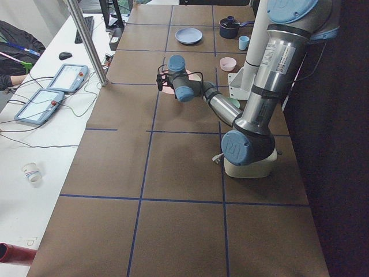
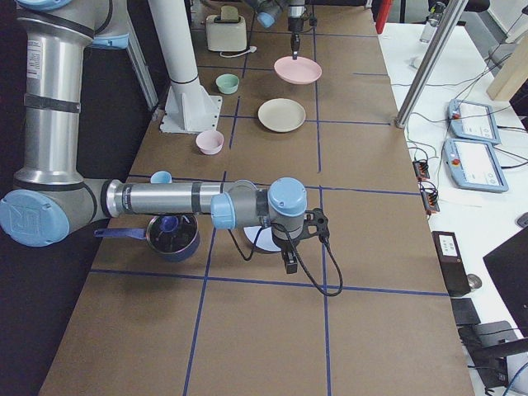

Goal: Stack three plates with pink and blue
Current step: 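Carry the pink plate over the cream plate and lower it on top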

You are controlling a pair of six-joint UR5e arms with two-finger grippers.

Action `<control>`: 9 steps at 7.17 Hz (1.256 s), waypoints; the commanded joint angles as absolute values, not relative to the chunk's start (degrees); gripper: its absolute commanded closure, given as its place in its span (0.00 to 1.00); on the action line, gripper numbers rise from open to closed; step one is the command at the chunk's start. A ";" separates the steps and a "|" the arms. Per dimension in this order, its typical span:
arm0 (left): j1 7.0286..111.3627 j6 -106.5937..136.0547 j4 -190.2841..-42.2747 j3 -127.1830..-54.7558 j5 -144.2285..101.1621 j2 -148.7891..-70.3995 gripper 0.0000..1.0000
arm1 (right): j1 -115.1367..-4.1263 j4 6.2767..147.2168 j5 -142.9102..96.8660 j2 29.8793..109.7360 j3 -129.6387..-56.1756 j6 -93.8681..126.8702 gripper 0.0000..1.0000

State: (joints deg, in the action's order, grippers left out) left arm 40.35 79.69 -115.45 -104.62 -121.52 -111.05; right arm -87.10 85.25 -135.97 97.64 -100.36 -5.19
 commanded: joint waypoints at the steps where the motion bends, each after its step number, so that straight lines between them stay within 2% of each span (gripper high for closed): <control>1: 31.04 82.44 -109.34 -104.77 -111.30 -116.18 1.00 | -87.10 85.25 -135.97 97.65 -100.11 -5.27 0.00; 4: 30.15 82.53 -109.60 -99.24 -110.74 -119.09 1.00 | -87.10 85.25 -135.97 97.65 -100.02 -5.27 0.00; 7: 29.01 82.62 -109.69 -98.53 -110.74 -119.97 0.98 | -87.01 85.25 -135.97 97.73 -100.02 -5.27 0.00; 8: 28.74 82.44 -109.69 -98.53 -110.74 -120.06 0.71 | -87.10 85.25 -135.97 97.73 -100.02 -5.27 0.00; 9: 28.74 82.09 -109.69 -98.61 -109.44 -120.23 0.01 | -87.10 85.25 -135.97 97.73 -100.02 -5.19 0.00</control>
State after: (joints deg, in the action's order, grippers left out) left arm 28.93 82.41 -109.69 -98.58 -110.42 -120.02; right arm -87.08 85.25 -135.97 97.73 -100.03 -5.25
